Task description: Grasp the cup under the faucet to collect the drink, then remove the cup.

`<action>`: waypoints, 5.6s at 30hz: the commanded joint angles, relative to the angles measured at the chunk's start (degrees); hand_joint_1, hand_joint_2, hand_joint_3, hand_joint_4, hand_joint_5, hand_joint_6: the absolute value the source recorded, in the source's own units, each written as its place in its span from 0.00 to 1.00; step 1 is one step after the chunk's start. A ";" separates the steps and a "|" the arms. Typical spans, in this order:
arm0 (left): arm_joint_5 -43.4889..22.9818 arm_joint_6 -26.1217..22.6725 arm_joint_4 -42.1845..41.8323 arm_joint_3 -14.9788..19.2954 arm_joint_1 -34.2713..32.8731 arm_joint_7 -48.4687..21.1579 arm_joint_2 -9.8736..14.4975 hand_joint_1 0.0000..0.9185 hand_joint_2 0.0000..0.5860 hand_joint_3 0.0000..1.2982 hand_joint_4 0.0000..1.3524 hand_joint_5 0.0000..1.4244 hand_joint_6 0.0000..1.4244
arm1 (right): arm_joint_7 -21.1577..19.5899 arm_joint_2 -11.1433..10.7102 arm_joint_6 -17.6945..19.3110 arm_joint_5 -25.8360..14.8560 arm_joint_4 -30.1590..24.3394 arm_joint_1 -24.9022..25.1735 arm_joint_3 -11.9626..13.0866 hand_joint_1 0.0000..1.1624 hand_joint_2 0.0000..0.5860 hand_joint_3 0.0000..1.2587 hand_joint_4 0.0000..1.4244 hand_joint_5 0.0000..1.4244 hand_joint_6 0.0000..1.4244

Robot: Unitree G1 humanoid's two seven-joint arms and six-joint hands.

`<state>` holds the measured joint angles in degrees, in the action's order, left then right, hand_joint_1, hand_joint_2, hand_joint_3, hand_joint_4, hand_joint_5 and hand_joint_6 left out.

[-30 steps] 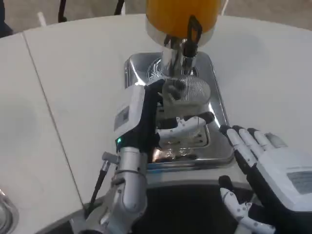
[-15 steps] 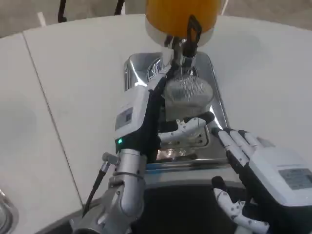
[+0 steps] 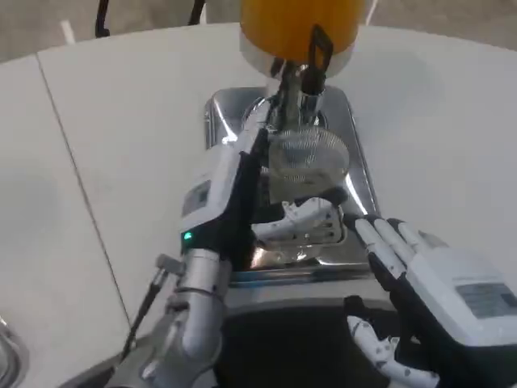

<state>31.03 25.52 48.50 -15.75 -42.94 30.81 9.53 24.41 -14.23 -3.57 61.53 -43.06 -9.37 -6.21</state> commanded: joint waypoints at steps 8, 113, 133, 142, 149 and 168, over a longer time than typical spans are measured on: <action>-0.39 -1.04 -14.41 2.06 10.32 -5.84 5.61 0.44 0.06 0.00 0.00 0.11 0.12 | -4.18 2.82 -0.09 0.26 -0.24 -2.43 -2.04 0.17 1.00 0.00 0.00 0.00 0.03; 13.55 -21.17 -64.04 14.46 51.19 -21.14 13.07 0.06 0.12 0.00 0.00 0.00 0.00 | 5.85 -4.60 -42.80 -39.15 20.87 58.46 -17.30 0.11 0.90 0.01 0.00 0.00 0.01; 11.88 -22.36 -57.20 11.11 39.56 -19.81 8.35 0.20 0.12 0.00 0.00 0.00 0.00 | 8.05 -5.72 -43.85 -38.42 18.25 58.85 -18.33 0.11 0.95 0.02 0.00 0.00 0.01; 11.32 -22.22 -52.20 9.41 35.01 -18.94 7.37 0.22 0.12 0.00 0.00 0.00 0.00 | 7.35 -5.45 -44.64 -38.35 16.90 57.52 -17.54 0.11 0.95 0.02 0.00 0.00 0.00; 10.81 -21.74 -49.97 8.79 32.96 -18.68 7.32 0.22 0.12 0.00 0.00 0.00 0.00 | 6.11 -3.88 -46.77 -39.37 14.54 54.68 -14.64 0.12 0.96 0.02 0.00 0.00 0.00; 9.75 -21.45 -49.45 7.01 31.91 -18.55 7.44 0.13 0.09 0.00 0.00 0.00 0.00 | -0.54 -9.65 -40.28 -39.76 -4.08 34.87 -4.25 0.33 0.98 0.03 0.00 0.00 0.02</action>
<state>40.98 3.73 -1.41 -8.01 -10.46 12.03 17.13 21.22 -19.36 -45.88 21.16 -42.12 28.93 -11.01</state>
